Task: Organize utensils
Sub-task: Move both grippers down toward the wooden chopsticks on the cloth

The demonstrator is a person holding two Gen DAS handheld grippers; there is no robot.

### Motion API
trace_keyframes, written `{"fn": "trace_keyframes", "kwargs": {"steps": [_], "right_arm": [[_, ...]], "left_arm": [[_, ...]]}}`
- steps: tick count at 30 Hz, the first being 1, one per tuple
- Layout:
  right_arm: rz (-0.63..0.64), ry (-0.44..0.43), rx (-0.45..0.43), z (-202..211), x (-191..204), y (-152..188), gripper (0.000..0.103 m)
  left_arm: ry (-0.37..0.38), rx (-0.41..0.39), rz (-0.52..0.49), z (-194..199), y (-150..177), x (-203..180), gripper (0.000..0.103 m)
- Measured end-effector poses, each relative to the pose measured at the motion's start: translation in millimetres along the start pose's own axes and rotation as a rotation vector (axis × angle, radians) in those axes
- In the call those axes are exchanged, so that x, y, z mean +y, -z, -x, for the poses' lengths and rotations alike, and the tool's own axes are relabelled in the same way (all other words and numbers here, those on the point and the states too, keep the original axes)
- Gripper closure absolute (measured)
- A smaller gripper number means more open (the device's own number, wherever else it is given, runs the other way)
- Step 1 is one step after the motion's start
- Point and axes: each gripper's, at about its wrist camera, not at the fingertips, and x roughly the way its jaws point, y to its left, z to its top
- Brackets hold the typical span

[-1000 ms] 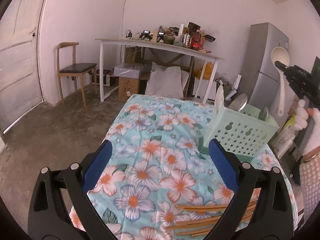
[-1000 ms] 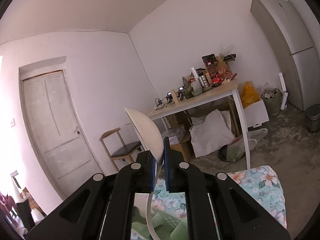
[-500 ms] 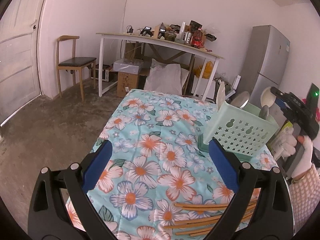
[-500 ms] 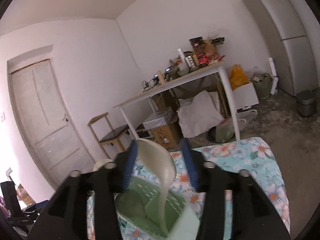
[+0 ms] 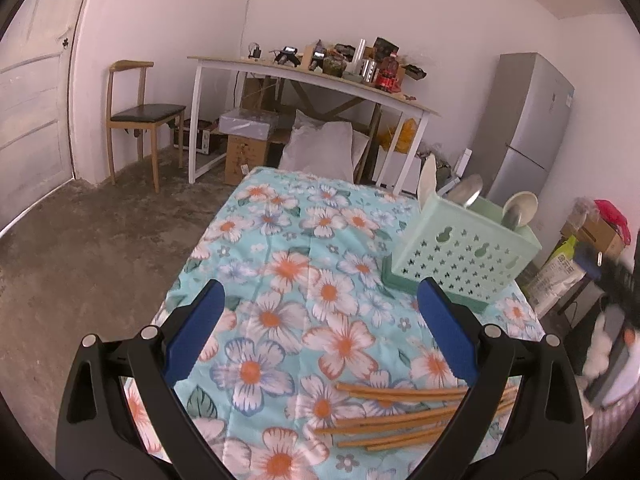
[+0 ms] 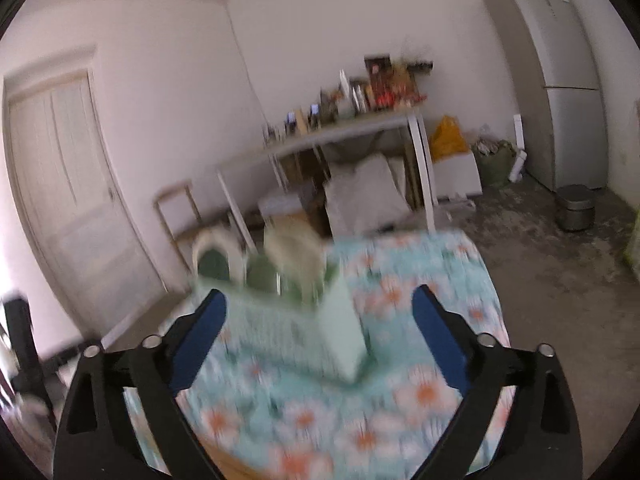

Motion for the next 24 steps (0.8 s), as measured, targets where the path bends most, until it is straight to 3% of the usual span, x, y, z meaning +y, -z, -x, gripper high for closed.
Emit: {"fn": "trace_keyframes", "kwargs": {"steps": [7,11,15,21,24], "right_arm": [[-0.098,0.094,0.250,4,6,88,0.007],[-0.129,0.124,0.343,6,5,123,0.007],[-0.152,0.128,0.337,13,4,137,0.007],[-0.166,0.118,0.345,12,1,138,0.006],[-0.161,0.107,0.342,12,-1,139,0.006]], "left_arm": [[0.042,0.082,-0.012,6,24,-2,0.010],[0.096,0.159,-0.075,6,45,-13,0.010],[0.144,0.204,-0.202,6,64,-41,0.010],[0.185,0.188,-0.407,7,86,-92,0.010],[0.190,0.182,-0.515,6,99,-114,0.025]]}}
